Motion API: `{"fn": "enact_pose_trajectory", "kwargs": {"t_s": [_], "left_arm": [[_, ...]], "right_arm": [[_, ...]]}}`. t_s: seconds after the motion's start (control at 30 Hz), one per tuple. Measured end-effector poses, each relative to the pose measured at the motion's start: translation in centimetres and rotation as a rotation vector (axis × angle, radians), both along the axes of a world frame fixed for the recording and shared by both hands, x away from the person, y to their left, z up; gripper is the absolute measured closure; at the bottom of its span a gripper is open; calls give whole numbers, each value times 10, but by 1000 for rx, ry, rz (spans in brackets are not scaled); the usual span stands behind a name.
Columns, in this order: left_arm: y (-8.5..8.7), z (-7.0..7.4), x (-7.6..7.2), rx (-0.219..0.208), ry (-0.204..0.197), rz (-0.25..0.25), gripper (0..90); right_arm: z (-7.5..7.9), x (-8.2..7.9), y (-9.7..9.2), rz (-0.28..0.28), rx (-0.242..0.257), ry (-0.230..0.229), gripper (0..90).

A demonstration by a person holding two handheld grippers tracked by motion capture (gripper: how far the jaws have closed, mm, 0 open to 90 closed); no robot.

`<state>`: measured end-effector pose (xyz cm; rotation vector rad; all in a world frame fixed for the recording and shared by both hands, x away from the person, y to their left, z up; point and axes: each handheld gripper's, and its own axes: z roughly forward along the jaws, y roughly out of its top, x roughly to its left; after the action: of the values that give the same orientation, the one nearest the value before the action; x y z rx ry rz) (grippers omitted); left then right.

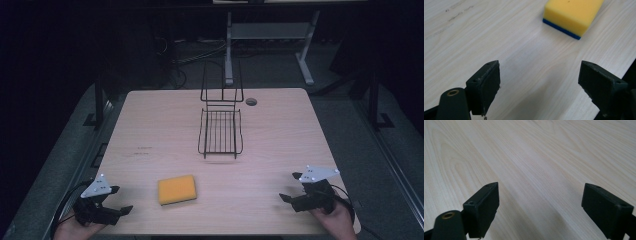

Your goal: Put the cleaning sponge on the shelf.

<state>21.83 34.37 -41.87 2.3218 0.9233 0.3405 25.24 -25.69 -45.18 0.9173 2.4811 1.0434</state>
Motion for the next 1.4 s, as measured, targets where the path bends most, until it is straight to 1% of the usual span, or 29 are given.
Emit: {"fn": "enact_pose_trajectory", "kwargs": {"t_s": [0.1, 0.13, 0.23, 0.27, 0.37, 0.4, 0.6, 0.67, 0.7, 0.77, 0.8, 0.87, 0.97, 1.03, 1.2, 1.27, 1.33, 1.4], "left_arm": [[0, 1, 0, 6, 5, -3, 172], [0, 2, 1, 11, 12, -11, 172], [-1, 4, 1, 19, 12, -23, 172], [-1, 6, 1, 18, 13, -36, 172], [-1, 8, 1, 13, 18, -44, 172], [-1, 11, 2, 9, 18, -55, 172], [-6, 18, 5, 17, 25, -88, 172], [-12, 22, 8, 26, 26, -107, 172], [-12, 22, 8, 26, 26, -107, 172], [-19, 26, 12, 33, 29, -133, 172], [-19, 26, 12, 33, 29, -133, 172], [-24, 28, 16, 42, 29, -154, 172], [-35, 32, 21, 57, 31, -185, 172], [-36, 33, 22, 60, 34, -190, 172], [-51, 36, 30, 81, 40, -237, 172], [-54, 36, 31, 81, 43, -242, 172], [-60, 35, 35, 92, 48, -260, 172], [-62, 35, 36, 95, 51, -264, 172]], "right_arm": [[0, 0, -1, -1, 2, -1, 143], [1, 0, -2, 0, 4, -3, 143], [0, 0, -2, -1, 9, -1, 143], [0, 0, -1, -2, 10, 0, 143], [0, 0, 0, 1, 6, -2, 143], [1, 0, 2, 3, 9, -5, 143], [2, -1, 2, 8, 8, -7, 143], [2, -1, 1, 9, 14, -6, 143], [2, -1, 1, 9, 14, -6, 143], [3, -1, 1, 12, 11, -9, 143], [3, -1, 1, 12, 11, -9, 143], [3, -2, 1, 12, 19, -3, 142], [2, -2, 2, 21, 7, -5, 142], [2, -2, 3, 21, 6, -5, 142], [2, -3, 5, 19, 9, -10, 136], [3, -3, 5, 17, 12, -12, 135], [3, -3, 5, 18, 11, -10, 135], [3, -3, 5, 20, 10, -12, 135]]}}
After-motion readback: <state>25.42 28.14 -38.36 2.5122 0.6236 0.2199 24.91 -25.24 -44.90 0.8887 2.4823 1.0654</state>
